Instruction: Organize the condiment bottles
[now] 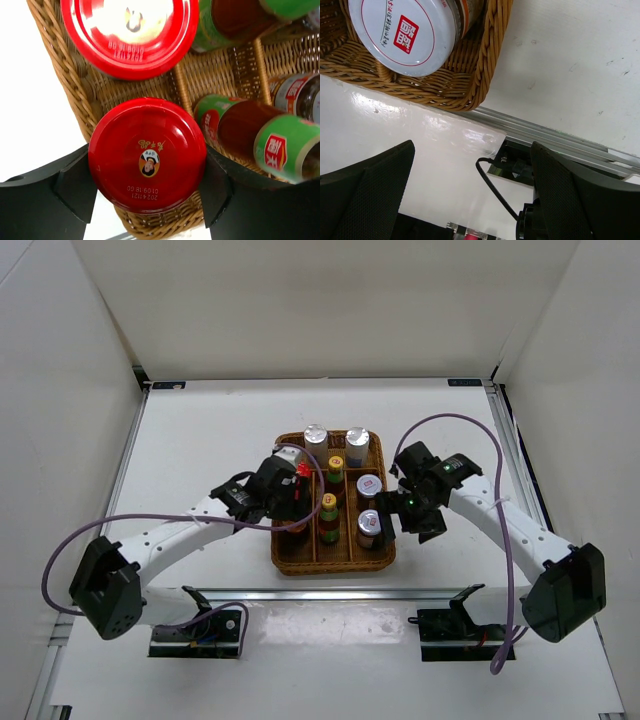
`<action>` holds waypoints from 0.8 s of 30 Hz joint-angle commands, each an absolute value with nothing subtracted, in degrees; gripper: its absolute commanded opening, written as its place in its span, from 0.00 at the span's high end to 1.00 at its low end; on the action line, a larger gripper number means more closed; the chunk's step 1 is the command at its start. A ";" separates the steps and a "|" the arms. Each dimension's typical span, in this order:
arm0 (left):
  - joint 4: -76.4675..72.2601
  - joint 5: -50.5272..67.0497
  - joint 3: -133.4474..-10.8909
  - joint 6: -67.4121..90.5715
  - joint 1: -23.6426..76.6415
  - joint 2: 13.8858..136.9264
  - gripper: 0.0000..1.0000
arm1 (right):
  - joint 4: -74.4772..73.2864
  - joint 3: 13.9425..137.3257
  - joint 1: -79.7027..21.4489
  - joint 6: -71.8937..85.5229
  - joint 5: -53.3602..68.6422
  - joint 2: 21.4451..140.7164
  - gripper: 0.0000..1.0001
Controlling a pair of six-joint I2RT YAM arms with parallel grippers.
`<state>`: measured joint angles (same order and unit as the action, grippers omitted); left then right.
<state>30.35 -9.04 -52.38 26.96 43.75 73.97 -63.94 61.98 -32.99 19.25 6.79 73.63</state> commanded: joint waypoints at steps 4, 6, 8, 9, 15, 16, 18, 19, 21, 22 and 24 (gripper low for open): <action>28.56 -8.79 -54.84 27.77 45.00 74.97 0.00 | -63.28 61.44 -32.78 18.72 8.96 74.27 0.00; 29.18 -9.32 -57.21 27.08 45.00 73.57 0.00 | -63.28 61.44 -32.78 18.11 8.96 75.49 0.00; 30.75 -9.32 -58.97 26.37 45.00 72.52 0.00 | -63.28 61.44 -32.78 18.11 8.96 75.50 0.00; 30.76 -9.32 -61.06 25.58 45.00 71.38 0.00 | -63.28 61.44 -32.78 18.11 8.96 75.50 0.00; 37.61 -12.20 -71.34 20.13 45.00 66.98 0.00 | -62.14 61.44 -28.92 18.11 8.01 74.44 0.00; 38.49 -15.96 -72.41 19.52 45.00 66.19 0.00 | -61.62 61.96 -28.39 18.11 7.30 73.83 0.00; 39.20 -20.72 -73.12 18.90 45.00 64.17 0.00 | -61.08 61.96 -26.64 18.71 6.07 73.04 0.00; 39.20 -23.44 -73.13 18.90 44.48 61.55 0.00 | -60.47 63.18 -26.02 18.72 4.67 72.34 0.00; 39.20 -34.94 -72.08 20.11 42.55 58.64 0.00 | -60.47 64.59 -24.18 20.65 1.43 72.33 0.00; 39.20 -39.24 -69.37 21.87 39.75 55.32 0.00 | -60.47 65.64 -23.65 21.87 -1.73 72.33 0.00; 38.59 -49.98 -65.59 26.71 37.28 51.61 0.00 | -63.27 69.07 -21.64 25.66 -10.58 72.33 0.00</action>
